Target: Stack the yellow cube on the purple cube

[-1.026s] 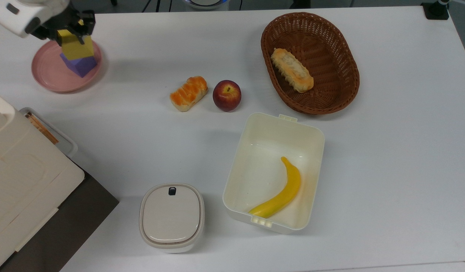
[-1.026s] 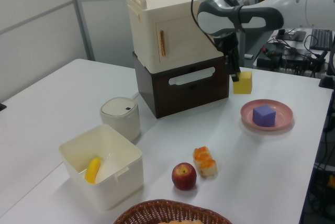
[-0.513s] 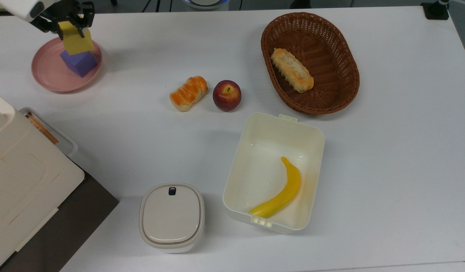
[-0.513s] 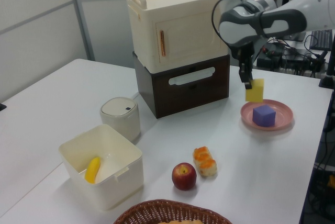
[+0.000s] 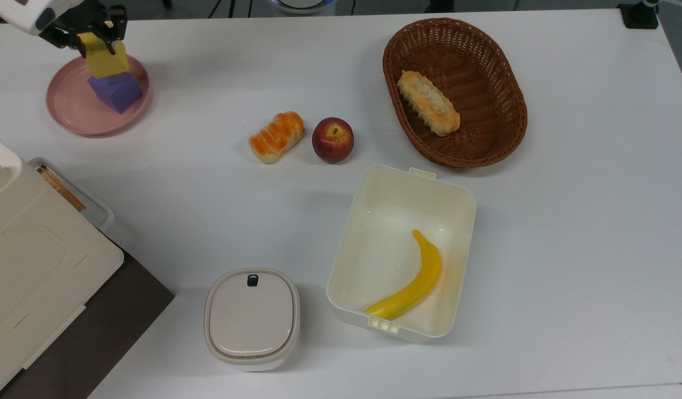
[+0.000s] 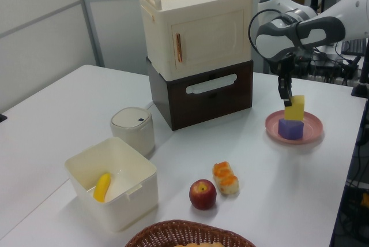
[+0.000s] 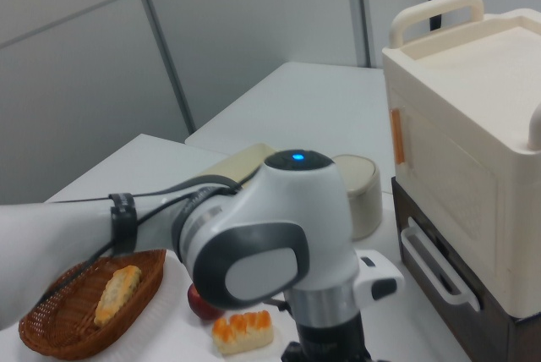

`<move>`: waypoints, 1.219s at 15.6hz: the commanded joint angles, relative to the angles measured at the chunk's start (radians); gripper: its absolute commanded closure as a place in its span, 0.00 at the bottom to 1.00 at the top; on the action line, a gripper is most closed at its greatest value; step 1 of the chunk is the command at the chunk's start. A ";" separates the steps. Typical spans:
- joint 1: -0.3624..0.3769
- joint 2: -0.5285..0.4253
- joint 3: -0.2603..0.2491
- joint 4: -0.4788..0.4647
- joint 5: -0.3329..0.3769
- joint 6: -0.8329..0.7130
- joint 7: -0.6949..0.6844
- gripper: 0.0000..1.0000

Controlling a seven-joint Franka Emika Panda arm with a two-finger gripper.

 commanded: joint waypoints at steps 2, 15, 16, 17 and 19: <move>-0.010 0.038 -0.007 0.007 -0.007 0.049 -0.008 0.91; 0.023 0.052 0.007 0.183 0.011 -0.110 0.022 0.00; 0.045 0.052 0.008 0.215 0.013 -0.142 0.030 0.00; 0.084 0.051 0.007 0.253 0.011 -0.190 0.038 0.00; 0.128 0.046 0.008 0.310 0.013 -0.260 0.082 0.00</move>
